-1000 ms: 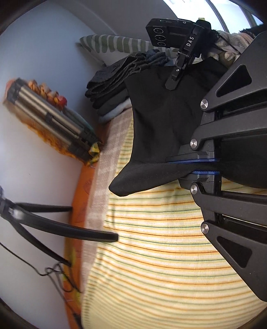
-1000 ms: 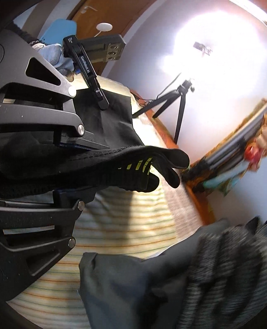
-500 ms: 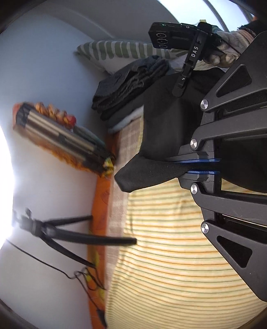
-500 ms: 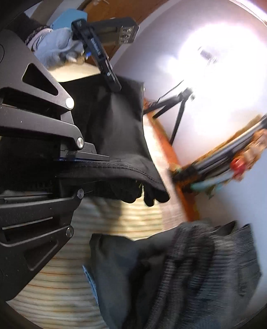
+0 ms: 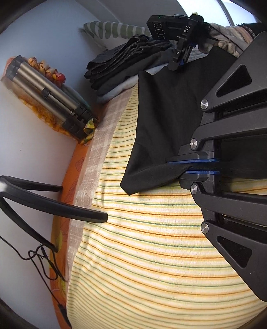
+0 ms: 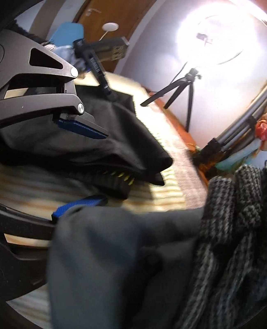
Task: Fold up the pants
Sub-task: 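Lift the folded shorts with both grippers and carry them toward the clothes stack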
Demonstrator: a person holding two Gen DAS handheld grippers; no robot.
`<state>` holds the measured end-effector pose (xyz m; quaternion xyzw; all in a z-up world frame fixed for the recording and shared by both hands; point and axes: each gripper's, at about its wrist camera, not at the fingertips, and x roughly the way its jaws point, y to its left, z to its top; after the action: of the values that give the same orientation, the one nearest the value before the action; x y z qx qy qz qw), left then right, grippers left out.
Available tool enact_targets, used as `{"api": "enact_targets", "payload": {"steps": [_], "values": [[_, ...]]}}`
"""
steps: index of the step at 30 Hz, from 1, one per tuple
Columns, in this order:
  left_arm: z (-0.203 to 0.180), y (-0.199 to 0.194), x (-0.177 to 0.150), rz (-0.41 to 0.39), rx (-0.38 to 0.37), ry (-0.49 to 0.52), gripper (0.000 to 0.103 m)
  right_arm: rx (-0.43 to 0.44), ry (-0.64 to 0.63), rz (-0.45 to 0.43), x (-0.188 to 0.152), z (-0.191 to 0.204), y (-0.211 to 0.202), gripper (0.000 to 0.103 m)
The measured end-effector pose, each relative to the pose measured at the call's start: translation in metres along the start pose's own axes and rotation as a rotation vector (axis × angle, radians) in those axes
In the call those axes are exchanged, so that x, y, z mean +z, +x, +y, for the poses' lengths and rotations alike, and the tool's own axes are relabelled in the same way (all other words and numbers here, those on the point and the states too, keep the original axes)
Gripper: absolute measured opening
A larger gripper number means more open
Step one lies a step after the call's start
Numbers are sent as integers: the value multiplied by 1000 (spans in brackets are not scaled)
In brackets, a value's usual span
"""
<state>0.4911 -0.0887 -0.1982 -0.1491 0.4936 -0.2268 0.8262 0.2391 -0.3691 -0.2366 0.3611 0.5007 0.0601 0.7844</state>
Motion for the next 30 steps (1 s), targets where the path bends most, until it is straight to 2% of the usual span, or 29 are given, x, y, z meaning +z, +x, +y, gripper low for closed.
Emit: {"api": "enact_targets", "payload": {"steps": [1,2,3,4,10,19,25,30], "values": [[0,1,0,-2,-1,0,4,2,-5,-13,1,2,2,63],[1,1,0,-4,-1,2,4,-1,-16,-17,1,3,4,52],[1,1,0,-5,0,2,4,-1,-28,5,1,5,10,35],[1,1,1,-5,3,4,4,1,-20,14,0,5,14,29],[-7,-11,1,-42,15,30,4,-58,-90,-44,-5,25,0,27],[-46,-62,3,-146,18,144,4,-104,-194,-150,-12,73,-39,21],[-71,-94,4,-200,-18,180,4,-101,-213,-219,-20,89,-82,19],[-103,-118,7,-254,-84,219,4,-98,-237,-293,-22,103,-127,17]]}}
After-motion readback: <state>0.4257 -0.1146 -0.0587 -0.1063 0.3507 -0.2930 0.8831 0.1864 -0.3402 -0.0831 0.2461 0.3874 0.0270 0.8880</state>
